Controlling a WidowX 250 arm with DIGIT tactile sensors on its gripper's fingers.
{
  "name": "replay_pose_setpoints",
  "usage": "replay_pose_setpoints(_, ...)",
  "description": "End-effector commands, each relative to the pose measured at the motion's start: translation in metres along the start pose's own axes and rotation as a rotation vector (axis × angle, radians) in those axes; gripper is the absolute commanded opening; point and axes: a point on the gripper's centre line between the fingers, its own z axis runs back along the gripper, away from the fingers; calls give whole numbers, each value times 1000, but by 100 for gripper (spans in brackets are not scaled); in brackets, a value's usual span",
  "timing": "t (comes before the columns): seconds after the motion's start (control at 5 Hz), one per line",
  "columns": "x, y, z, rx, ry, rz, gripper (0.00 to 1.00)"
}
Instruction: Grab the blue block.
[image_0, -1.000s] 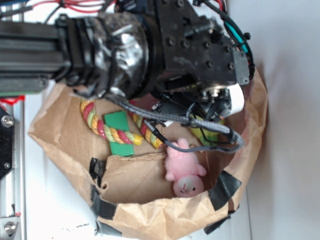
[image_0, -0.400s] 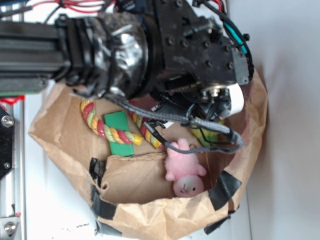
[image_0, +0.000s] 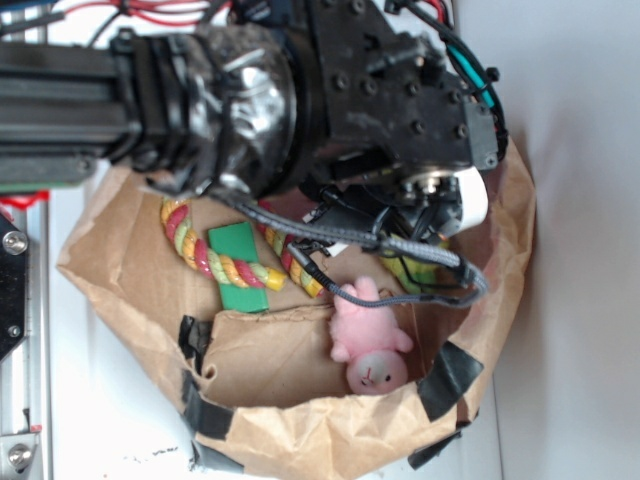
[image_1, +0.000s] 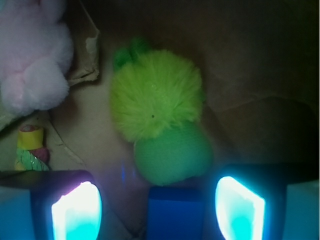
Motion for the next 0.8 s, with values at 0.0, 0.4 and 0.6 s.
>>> replay_pose_setpoints(0.0, -8, 13, 14, 37, -21, 16, 100)
replay_pose_setpoints(0.4, -20, 22, 15, 44, -46, 30, 100)
replay_pose_setpoints(0.6, -25, 27, 13, 50, -50, 40, 100)
